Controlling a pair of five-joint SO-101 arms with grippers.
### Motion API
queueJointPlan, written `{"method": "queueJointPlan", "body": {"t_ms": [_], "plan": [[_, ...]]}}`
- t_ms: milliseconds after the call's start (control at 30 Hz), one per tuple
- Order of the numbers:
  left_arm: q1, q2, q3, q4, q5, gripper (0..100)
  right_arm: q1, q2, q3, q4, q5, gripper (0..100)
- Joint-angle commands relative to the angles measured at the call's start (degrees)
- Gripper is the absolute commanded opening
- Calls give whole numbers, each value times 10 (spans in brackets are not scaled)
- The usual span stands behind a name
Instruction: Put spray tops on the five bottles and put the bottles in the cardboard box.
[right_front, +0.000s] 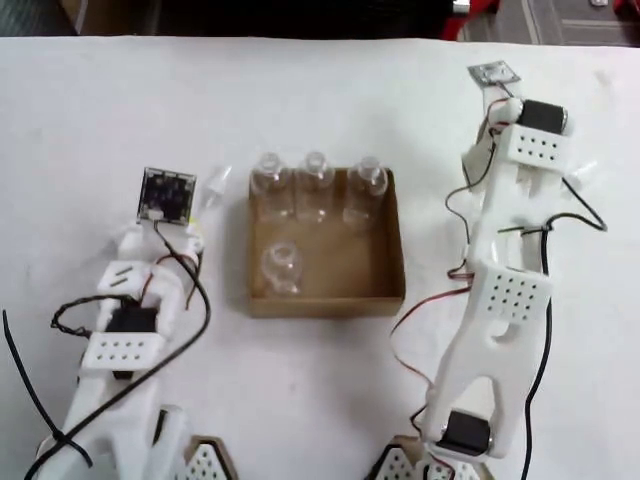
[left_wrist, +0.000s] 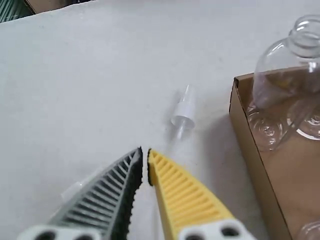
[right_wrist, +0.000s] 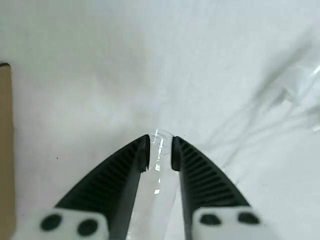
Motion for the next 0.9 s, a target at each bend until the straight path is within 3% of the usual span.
{"method": "queueJointPlan", "body": {"t_ms": [0,867], "plan": [[0,0,-7,-16,-7,24,-4,-47,-13,17,-5,139],[-1,0,-7,-15,-7,24,-32,-45,70,5,25,152]]}}
